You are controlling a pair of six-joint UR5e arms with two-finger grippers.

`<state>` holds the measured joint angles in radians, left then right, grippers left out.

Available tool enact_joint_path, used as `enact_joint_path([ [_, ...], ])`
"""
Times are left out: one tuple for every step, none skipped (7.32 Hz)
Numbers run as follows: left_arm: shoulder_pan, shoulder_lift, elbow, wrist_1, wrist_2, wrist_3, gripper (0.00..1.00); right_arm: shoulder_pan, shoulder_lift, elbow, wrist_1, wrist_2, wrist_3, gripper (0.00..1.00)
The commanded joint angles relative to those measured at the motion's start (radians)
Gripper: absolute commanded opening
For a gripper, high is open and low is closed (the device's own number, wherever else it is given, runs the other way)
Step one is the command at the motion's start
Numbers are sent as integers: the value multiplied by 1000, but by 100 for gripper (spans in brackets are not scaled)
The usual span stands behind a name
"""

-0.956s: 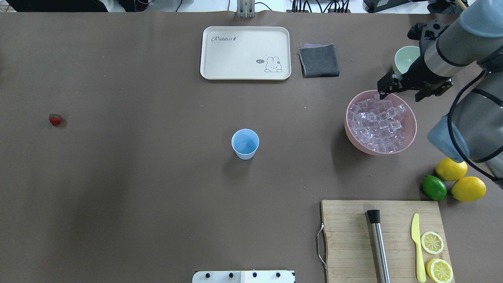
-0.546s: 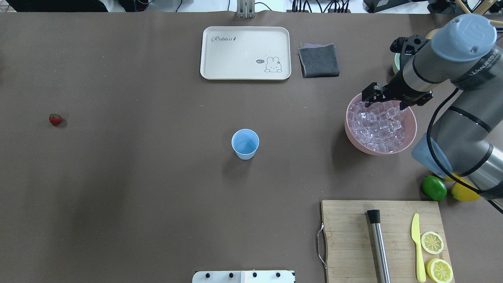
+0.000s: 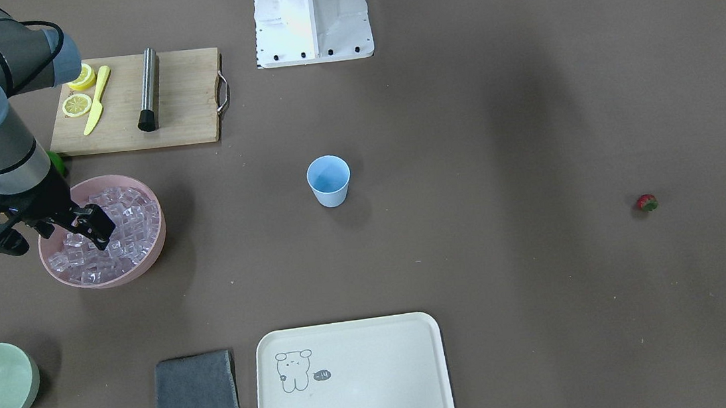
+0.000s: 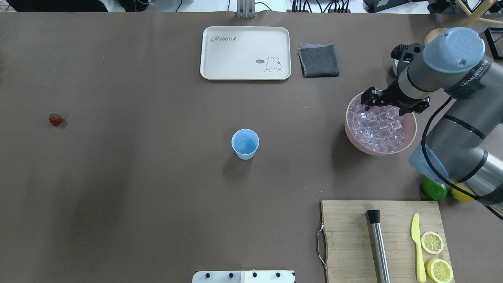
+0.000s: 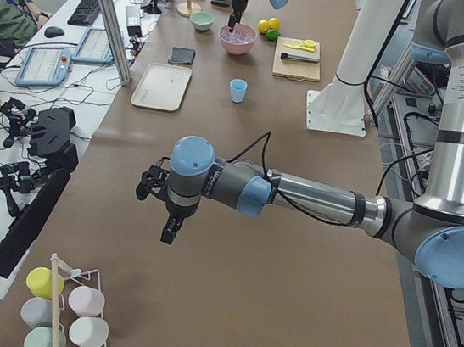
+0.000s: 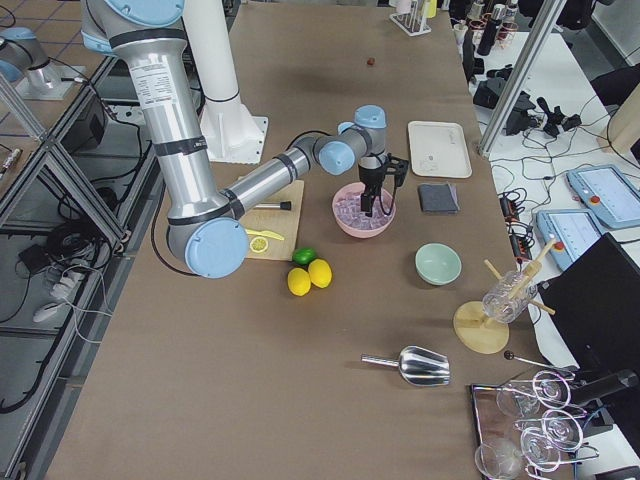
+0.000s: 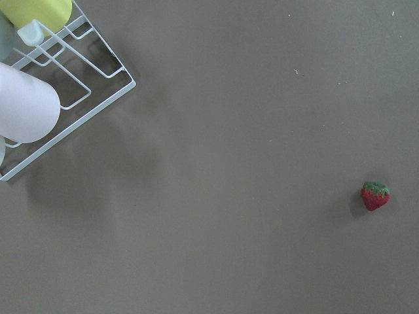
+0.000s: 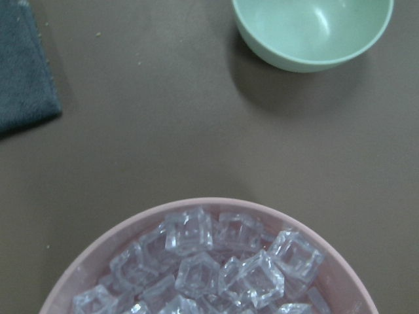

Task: Put ice and strawberries in cup
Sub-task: 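Lower the right gripper into the bowl and grasp an ice cube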

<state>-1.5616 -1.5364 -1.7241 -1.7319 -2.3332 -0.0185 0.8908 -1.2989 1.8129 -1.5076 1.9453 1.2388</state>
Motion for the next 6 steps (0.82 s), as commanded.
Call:
enact_joint_path([
  [0, -1, -6, -2, 0, 0, 98, 16, 7, 6, 1, -45, 146, 100],
  [0, -5, -8, -2, 0, 0, 98, 16, 10, 6, 1, -60, 184, 100],
  [0, -14, -6, -2, 0, 0, 98, 16, 10, 3, 1, -63, 195, 99],
  [0, -25, -8, -2, 18, -1, 98, 14, 7, -4, 1, -71, 197, 97],
  [0, -30, -6, -2, 21, -1, 98, 8, 6, -18, 1, -88, 209, 91],
  [0, -34, -6, -2, 21, -1, 98, -2, 9, -26, 1, -88, 211, 91],
])
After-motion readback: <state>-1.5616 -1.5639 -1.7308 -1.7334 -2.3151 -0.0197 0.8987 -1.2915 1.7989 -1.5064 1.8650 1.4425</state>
